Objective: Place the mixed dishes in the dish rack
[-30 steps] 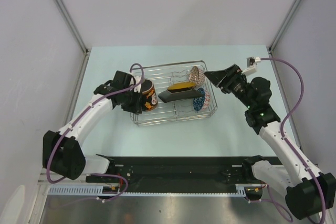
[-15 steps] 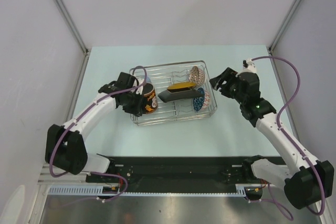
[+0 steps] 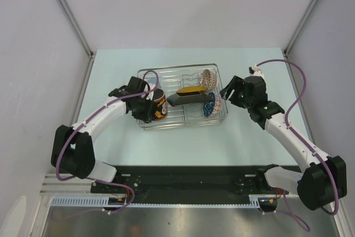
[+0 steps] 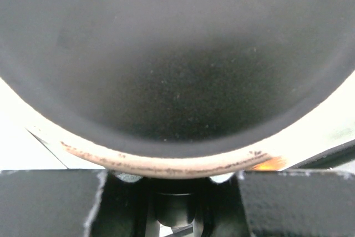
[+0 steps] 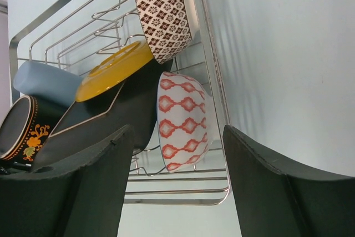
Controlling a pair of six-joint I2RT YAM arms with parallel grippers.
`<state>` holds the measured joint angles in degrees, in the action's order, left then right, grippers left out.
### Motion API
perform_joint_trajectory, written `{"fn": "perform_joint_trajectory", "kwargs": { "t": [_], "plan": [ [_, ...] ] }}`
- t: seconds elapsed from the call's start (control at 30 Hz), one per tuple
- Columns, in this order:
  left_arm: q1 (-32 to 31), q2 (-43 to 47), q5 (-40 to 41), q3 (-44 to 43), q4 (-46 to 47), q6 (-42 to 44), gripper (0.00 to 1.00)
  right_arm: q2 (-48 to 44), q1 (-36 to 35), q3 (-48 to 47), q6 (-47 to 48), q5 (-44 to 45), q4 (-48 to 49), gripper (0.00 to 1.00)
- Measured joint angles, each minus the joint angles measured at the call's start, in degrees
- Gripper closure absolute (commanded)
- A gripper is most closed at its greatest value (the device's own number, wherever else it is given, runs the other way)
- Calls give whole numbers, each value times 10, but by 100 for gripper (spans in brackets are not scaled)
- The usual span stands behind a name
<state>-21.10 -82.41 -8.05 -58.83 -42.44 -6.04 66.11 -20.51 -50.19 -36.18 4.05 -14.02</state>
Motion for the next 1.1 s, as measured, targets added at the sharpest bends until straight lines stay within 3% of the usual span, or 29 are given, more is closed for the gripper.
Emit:
{"fn": "perform_joint_trajectory", "kwargs": {
  "t": [0.13,0.23,0.37,0.47,0.83,0.97,1.1],
  "plan": [
    [-6,0,16,10,18,2,100,0,1,0,-2,-4,-5,30],
    [-9,0,25,19,40,6,89,-1,1,0,-2,-8,-7,30],
    [-11,0,29,26,55,9,63,-6,4,-1,-3,-17,-11,30],
    [-13,1,43,36,81,16,53,-13,10,-1,-5,-21,-12,30],
    [-21,1,63,43,132,20,24,-19,24,-1,-13,-33,-13,29],
    [-21,3,65,38,122,24,19,-19,26,-1,-14,-42,-13,29],
    [-21,17,66,31,99,30,5,-19,26,-1,-14,-47,-13,30]
  ]
}}
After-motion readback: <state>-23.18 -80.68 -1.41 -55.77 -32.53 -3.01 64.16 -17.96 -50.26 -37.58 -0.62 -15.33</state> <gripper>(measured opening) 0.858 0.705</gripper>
